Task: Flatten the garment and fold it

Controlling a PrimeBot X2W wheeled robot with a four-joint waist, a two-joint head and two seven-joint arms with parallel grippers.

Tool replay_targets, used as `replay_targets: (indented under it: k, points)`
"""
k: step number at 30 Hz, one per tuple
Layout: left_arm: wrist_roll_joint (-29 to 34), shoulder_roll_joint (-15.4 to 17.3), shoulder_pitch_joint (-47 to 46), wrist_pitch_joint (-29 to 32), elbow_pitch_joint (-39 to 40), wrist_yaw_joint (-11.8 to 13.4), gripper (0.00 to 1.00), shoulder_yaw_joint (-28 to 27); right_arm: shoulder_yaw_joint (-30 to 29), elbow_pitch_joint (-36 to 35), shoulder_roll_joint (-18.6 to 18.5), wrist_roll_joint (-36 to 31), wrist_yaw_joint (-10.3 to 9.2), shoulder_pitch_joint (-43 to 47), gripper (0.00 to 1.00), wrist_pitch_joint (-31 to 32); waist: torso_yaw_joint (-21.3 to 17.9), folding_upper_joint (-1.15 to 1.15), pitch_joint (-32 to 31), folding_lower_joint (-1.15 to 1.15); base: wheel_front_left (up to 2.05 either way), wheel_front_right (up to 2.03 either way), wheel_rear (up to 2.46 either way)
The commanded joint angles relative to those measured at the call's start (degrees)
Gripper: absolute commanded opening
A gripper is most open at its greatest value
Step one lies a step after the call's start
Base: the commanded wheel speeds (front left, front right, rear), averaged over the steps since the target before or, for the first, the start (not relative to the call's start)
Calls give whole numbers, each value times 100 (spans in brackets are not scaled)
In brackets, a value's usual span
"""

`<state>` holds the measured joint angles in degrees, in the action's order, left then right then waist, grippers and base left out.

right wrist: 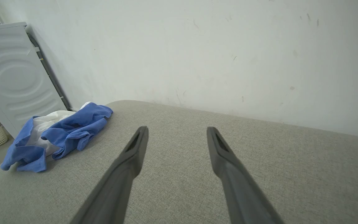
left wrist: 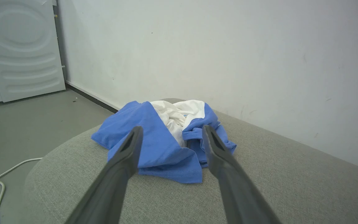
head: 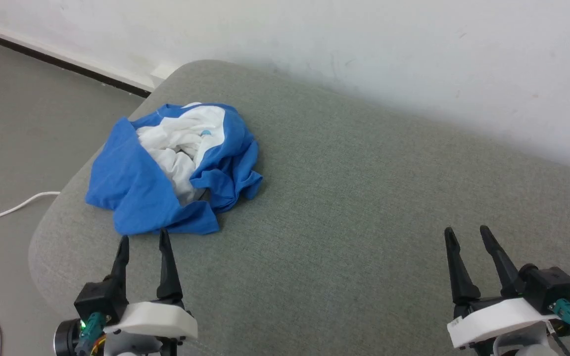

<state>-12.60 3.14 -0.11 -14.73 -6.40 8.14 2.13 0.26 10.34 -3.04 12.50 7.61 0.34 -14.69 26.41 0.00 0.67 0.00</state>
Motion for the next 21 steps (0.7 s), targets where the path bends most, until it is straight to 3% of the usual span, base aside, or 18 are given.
replay_targets:
  k: [1, 8, 12, 17, 21]
  points:
    - [-80, -26, 9, -27, -121, -77, 100, 36, -4, 15, 16, -40, -12, 4, 100, -30, 7, 0, 11, 0, 0, 0, 0]
    - [-351, 186, -885, 337, -807, -430, 100, -12, -31, -9, 16, -81, -12, -75, 100, -30, -25, 0, 183, 0, 0, 0, 0]
    - [-861, 353, -1704, 777, -1000, -566, 100, -381, -44, -32, 16, -125, -12, -191, 100, -30, -200, 0, 422, 0, 0, 0, 0]
    - [-1191, 953, -2652, 1752, -1250, -671, 100, -670, -150, -114, 16, -258, -12, -308, 100, 10, -435, 0, 856, 0, 0, 0, 0]
    - [-1422, 1337, -3193, 2598, -1622, -616, 100, -851, -280, -294, 16, -445, -12, -428, 100, 118, -621, 0, 1265, 0, 0, 0, 0]
